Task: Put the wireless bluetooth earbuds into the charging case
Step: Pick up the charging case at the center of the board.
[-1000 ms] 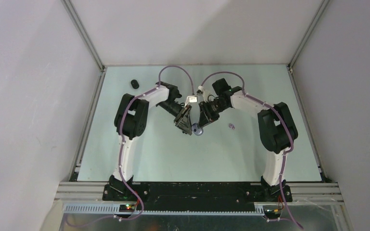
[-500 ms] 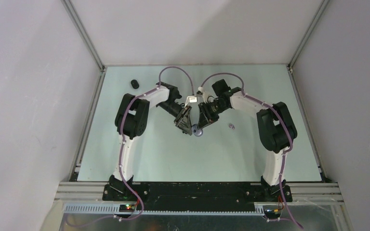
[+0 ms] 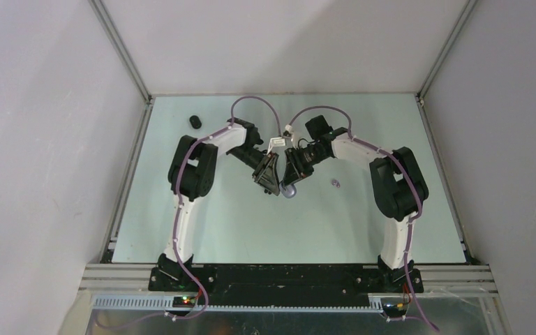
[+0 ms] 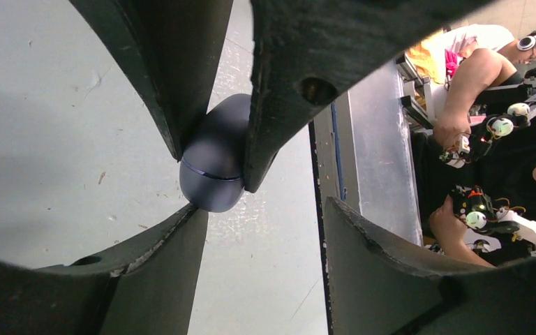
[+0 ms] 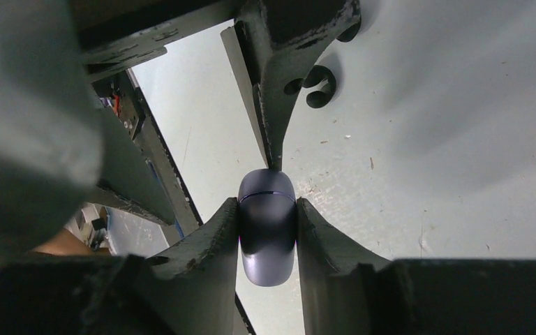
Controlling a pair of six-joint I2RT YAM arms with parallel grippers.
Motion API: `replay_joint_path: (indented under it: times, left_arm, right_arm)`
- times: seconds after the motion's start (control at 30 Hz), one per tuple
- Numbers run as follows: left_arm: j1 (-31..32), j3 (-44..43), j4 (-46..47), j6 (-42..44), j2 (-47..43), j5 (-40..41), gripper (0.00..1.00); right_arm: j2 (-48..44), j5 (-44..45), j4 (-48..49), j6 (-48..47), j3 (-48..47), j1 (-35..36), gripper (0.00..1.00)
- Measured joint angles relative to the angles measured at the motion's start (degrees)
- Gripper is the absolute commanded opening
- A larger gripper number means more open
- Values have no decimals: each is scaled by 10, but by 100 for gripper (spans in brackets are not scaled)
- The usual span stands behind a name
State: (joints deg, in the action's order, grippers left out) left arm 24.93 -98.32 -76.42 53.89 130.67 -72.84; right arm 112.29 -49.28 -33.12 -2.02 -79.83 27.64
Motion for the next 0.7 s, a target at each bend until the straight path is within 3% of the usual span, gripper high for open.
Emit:
replay_joint_path:
  times: [0.5,0.57,0.7]
  left_arm:
    - [6,-34,-40,39,14,-23,68]
    - [10,-23,15,-17,2,-16,73]
    - [12,144,294,-247,-118,75,82]
  right_arm:
    - [-39,-15,-10,-24,3,-24,28]
    - [-67,-14,-10,-31,3,-31,29]
    - [-126,-10,-10,-43,3,-47,28]
